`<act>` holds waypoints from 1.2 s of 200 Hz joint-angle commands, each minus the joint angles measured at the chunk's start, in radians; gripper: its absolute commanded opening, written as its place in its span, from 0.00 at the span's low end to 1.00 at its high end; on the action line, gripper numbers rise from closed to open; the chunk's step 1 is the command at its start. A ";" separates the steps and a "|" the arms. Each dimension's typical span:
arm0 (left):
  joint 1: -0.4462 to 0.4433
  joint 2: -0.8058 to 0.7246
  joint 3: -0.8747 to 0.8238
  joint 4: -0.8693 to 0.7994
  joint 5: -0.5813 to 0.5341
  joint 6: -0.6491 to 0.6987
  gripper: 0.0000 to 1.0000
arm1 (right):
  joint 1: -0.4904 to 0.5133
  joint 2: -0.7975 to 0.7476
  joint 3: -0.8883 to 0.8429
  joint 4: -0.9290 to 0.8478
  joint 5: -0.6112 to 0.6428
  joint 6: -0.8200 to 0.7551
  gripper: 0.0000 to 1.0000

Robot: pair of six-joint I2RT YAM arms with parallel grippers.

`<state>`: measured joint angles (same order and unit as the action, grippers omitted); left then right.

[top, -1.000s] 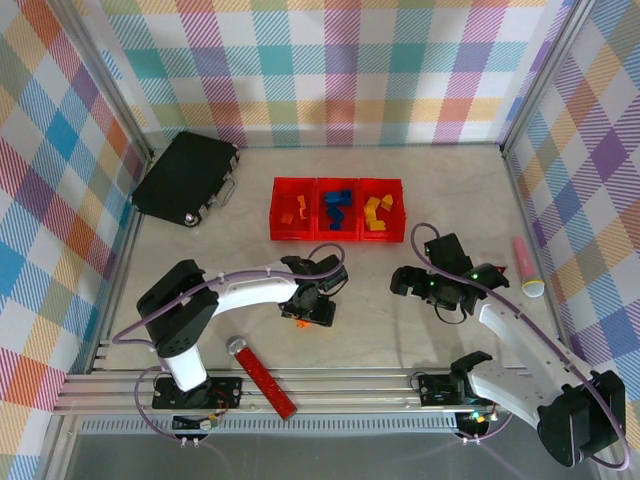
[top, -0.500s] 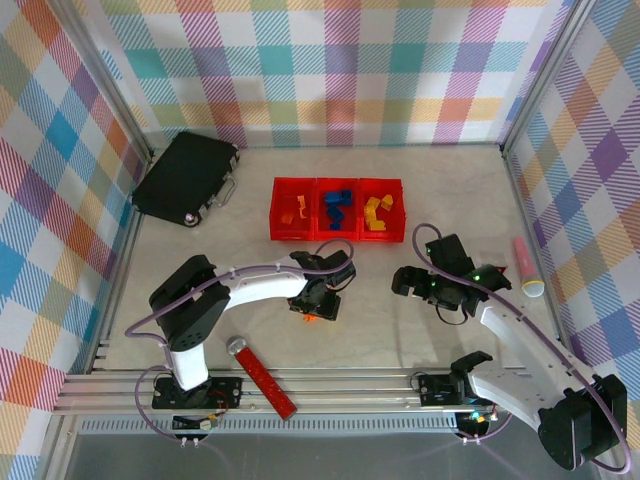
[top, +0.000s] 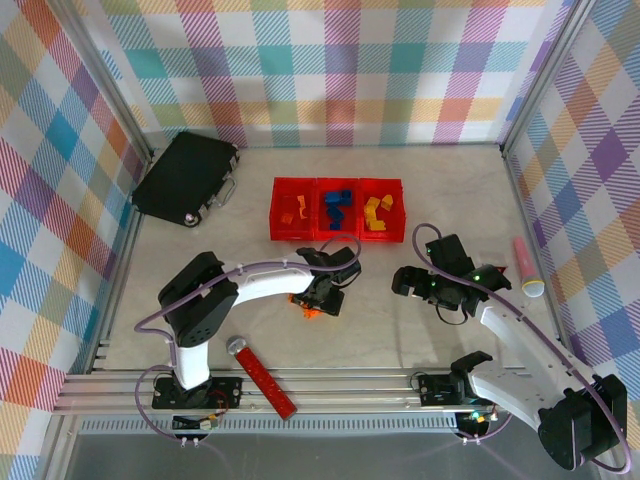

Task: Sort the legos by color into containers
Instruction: Pick up the lego from the middle-left of the table.

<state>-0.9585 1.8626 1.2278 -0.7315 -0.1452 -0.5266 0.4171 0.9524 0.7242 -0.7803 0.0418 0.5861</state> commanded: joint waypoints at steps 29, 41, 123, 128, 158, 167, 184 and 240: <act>0.021 0.040 0.043 -0.024 -0.011 0.028 0.69 | -0.008 -0.004 0.002 -0.022 0.004 -0.008 0.95; 0.021 0.048 0.047 -0.021 -0.009 0.025 0.66 | -0.008 -0.003 0.002 -0.023 0.008 -0.009 0.95; 0.037 0.094 0.069 -0.033 0.000 0.014 0.43 | -0.008 -0.007 0.004 -0.032 0.019 -0.010 0.95; 0.037 0.095 0.069 -0.032 0.002 0.016 0.43 | -0.008 -0.007 0.002 -0.033 0.019 -0.009 0.95; 0.037 0.099 0.064 -0.026 0.011 0.014 0.33 | -0.008 -0.004 -0.006 -0.022 0.017 -0.003 0.95; 0.037 0.094 0.064 -0.027 0.013 0.013 0.28 | -0.008 -0.002 -0.007 -0.020 0.017 0.000 0.95; 0.036 0.075 0.078 -0.039 0.005 0.016 0.17 | -0.007 -0.001 -0.010 -0.012 0.017 0.004 0.95; 0.049 -0.012 0.189 -0.129 -0.078 0.043 0.13 | -0.008 0.034 -0.022 0.024 0.030 -0.004 0.96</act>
<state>-0.9287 1.9278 1.3449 -0.7883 -0.1596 -0.5026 0.4171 0.9638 0.7105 -0.7769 0.0532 0.5865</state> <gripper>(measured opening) 0.307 0.956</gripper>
